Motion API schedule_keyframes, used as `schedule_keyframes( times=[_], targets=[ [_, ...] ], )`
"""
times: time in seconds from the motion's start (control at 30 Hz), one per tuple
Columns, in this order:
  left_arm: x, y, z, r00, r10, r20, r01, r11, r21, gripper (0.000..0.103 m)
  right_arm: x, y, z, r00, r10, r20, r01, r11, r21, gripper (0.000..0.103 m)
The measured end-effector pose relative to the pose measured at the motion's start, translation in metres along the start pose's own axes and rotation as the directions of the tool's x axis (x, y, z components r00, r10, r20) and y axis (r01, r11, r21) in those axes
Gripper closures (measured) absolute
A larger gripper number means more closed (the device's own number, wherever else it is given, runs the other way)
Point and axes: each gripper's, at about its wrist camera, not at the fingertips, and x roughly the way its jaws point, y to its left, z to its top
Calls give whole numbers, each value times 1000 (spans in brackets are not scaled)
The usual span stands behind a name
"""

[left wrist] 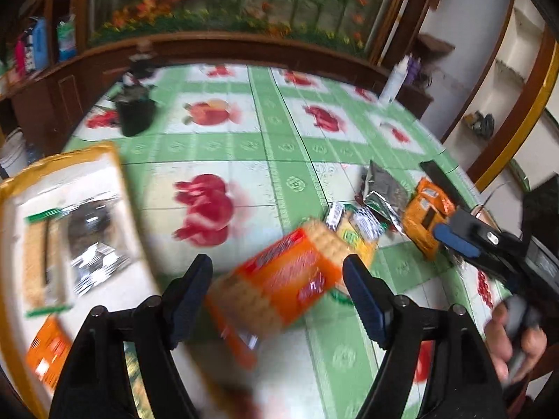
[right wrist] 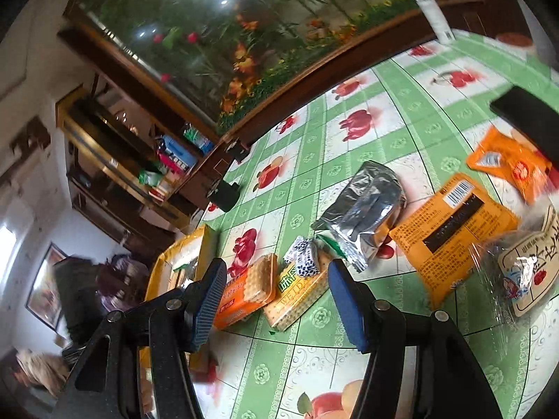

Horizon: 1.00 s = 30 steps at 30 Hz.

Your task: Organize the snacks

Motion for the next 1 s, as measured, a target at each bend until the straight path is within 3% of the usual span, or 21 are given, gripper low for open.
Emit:
schedule_keyframes(
  times=[0.1,0.2,0.27,0.4,0.6,0.7,0.93,1.0],
  targets=[
    [29,1,6,997,13,-76,-14,1000,-16,27,-1,-1,2,1000,-4,-1,4,1000,1,38],
    [32,-1,-8,988,-97,-116,91,994,-56,27,-6,-4,2,1000,-6,9,6,1000,2,38],
    [26,-17,-26,977,-164,-139,162,986,-31,27,-6,-4,3,1000,-2,16,2,1000,3,38],
    [17,-44,-52,981,-146,-131,152,987,43,24,-5,-4,3,1000,-5,16,5,1000,6,38],
    [22,-56,-52,998,7,-66,-5,999,35,24,-6,-3,3,999,-39,32,39,999,-8,38],
    [22,-52,-51,999,4,-32,-3,1000,19,39,-6,-3,3,998,-54,38,55,998,-20,38],
    [4,-38,-58,994,-46,96,48,999,-13,45,1,2,-1,996,-90,11,91,993,-72,38],
    [-5,-36,-59,988,-40,150,41,999,-3,50,8,9,-5,991,-133,4,133,982,-133,46]
  ],
)
